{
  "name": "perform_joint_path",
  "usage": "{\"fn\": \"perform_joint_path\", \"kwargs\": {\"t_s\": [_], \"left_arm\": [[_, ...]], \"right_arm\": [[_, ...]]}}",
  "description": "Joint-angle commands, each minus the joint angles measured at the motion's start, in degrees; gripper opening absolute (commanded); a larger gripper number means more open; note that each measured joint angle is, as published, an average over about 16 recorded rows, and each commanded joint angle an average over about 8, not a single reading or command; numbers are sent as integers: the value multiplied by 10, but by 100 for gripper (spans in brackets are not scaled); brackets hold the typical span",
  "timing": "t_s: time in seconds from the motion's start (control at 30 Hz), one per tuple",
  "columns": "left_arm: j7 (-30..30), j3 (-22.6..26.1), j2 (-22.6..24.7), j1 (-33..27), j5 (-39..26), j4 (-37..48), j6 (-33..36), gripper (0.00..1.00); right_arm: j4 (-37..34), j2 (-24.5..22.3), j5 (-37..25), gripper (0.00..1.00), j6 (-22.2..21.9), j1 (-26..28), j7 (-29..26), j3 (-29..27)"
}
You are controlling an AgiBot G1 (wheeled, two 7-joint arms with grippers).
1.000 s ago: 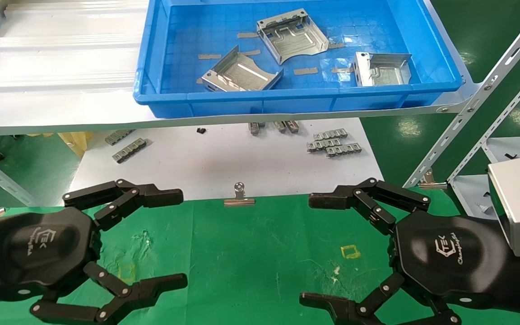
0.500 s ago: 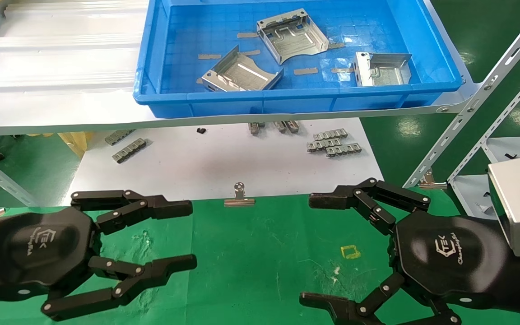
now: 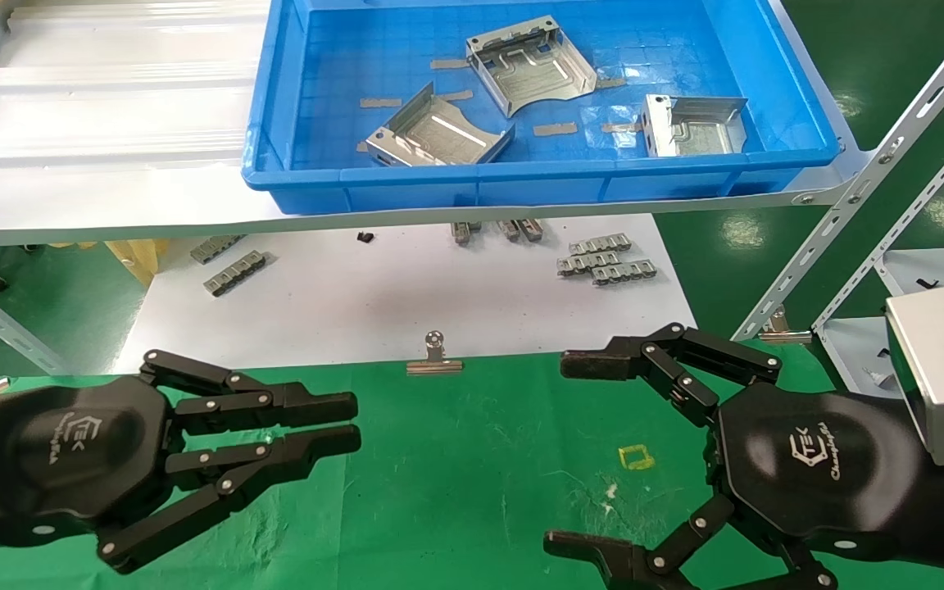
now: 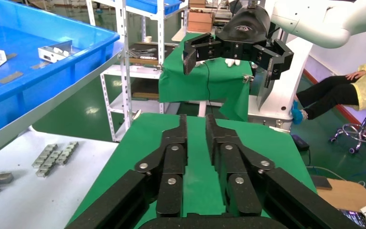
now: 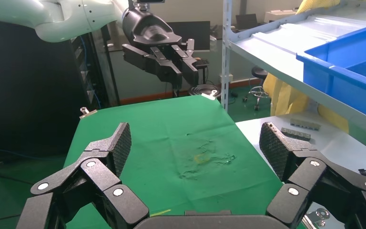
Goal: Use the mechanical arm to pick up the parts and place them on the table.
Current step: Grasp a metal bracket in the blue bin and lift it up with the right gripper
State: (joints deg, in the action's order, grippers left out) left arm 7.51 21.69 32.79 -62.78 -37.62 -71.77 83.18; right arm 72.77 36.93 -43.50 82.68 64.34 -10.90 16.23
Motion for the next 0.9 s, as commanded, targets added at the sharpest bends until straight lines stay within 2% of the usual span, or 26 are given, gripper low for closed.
{"fn": "perform_joint_path", "kwargs": {"t_s": [0.03,0.17,0.33,0.5,0.63,0.7,0.73,0.87,0.9], "left_arm": [[0,0,0,0,0,0,0,0],[0,0,0,0,0,0,0,0],[0,0,0,0,0,0,0,0],[0,0,0,0,0,0,0,0],[0,0,0,0,0,0,0,0],[0,0,0,0,0,0,0,0],[0,0,0,0,0,0,0,3],[0,0,0,0,0,0,0,53],[0,0,0,0,0,0,0,66]], "right_arm": [[2,0,2,100,1,0,2,-2],[-22,44,-44,100,-69,62,-8,10],[-89,126,-152,100,-190,169,-37,51],[-190,222,-272,100,-300,267,-77,110],[-289,295,-353,98,-359,330,-102,156],[-340,329,-384,75,-383,356,-107,174],[-365,345,-396,62,-393,368,-108,181],[-447,392,-426,12,-433,404,-109,201],[-462,399,-429,2,-440,410,-110,206]]}}
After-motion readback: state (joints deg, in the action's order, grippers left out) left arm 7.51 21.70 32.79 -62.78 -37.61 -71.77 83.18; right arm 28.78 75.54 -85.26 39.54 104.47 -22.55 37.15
